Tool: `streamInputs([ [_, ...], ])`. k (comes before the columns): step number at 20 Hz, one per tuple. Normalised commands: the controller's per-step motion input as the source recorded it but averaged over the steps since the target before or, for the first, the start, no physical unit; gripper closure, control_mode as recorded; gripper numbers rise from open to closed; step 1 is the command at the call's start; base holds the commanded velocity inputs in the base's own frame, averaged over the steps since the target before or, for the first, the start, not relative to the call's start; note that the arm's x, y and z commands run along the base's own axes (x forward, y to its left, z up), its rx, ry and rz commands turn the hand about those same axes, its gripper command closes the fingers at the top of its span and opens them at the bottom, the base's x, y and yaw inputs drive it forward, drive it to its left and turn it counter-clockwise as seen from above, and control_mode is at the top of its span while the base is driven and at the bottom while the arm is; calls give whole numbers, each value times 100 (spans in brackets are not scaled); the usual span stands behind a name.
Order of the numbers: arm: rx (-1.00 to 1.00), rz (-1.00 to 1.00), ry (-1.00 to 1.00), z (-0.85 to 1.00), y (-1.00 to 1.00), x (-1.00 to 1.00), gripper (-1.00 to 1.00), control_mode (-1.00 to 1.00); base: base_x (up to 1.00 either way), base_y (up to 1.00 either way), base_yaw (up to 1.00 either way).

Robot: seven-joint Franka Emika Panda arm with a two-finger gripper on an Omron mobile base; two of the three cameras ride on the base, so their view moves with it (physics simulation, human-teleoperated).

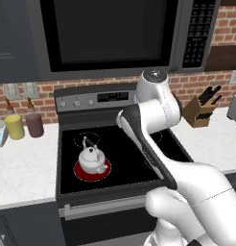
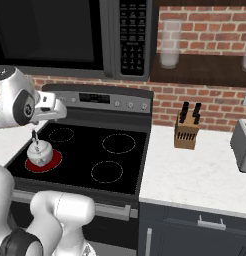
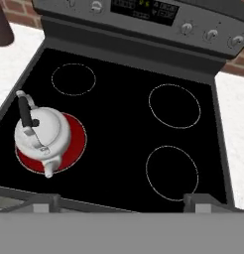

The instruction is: Turn off the front left burner of the stove.

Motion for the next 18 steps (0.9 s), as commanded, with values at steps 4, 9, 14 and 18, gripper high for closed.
streamInputs([
  [4,-11,5,-20,0,57,-20,-100,-100,0,0,0],
  [9,-12,1,-21,7,63,-4,-100,-100,0,0,0],
  [14,-11,0,-13,24,68,0,-100,-100,0,0,0],
  [18,-12,1,-5,26,71,5,-100,-100,0,0,0],
])
